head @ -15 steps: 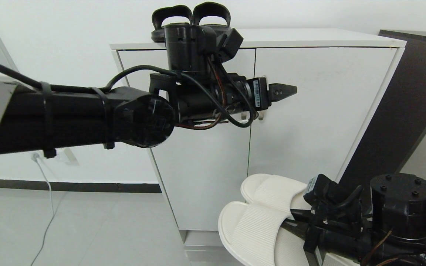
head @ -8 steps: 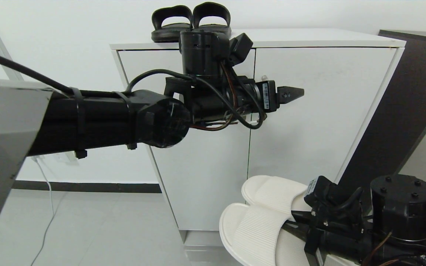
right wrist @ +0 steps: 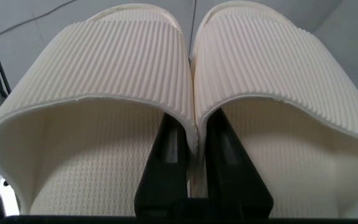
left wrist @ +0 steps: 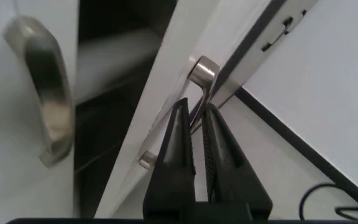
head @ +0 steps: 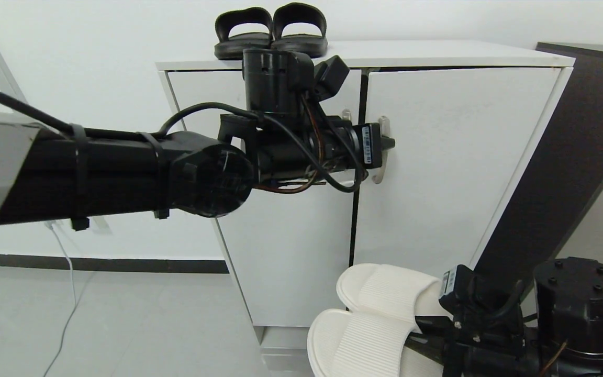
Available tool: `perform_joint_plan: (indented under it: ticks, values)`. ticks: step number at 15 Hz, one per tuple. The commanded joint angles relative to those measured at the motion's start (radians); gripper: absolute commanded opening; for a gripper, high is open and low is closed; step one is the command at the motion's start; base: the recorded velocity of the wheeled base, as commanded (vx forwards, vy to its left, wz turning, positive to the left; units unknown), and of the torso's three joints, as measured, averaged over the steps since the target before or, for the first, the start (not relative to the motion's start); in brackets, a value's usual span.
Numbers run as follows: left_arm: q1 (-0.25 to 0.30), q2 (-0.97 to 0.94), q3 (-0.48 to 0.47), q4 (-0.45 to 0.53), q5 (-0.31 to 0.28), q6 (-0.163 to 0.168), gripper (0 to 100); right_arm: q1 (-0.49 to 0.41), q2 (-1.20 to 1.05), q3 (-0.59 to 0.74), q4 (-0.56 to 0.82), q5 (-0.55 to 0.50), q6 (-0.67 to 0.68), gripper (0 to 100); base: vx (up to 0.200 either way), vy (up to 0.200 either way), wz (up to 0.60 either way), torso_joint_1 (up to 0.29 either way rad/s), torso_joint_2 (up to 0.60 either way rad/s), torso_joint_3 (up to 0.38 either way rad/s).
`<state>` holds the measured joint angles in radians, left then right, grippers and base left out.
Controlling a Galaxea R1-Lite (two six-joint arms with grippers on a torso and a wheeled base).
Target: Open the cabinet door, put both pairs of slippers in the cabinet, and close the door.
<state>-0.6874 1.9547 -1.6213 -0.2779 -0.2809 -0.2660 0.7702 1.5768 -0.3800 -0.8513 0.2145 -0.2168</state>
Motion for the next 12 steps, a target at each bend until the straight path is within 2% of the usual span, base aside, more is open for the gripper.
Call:
perform_joint_plan:
  ticks: [1,8,12]
  values:
    - [-0.001,-0.076,0.063,-0.003,0.0,0.002,0,0.001,-0.009,0.007,0.0,0.002,-0.001,0,0.0,0.0,0.0,0.0,0.0,0.0]
    - [-0.004,-0.263,0.282,-0.075,-0.006,0.001,0,0.001,-0.004,0.01,0.0,0.002,-0.016,0,0.0,0.0,0.0,0.0,0.0,0.0]
    - [0.037,-0.215,0.265,-0.184,-0.003,-0.009,0,0.014,-0.012,0.024,-0.003,0.022,-0.033,0,0.0,0.0,0.0,0.0,0.0,0.0]
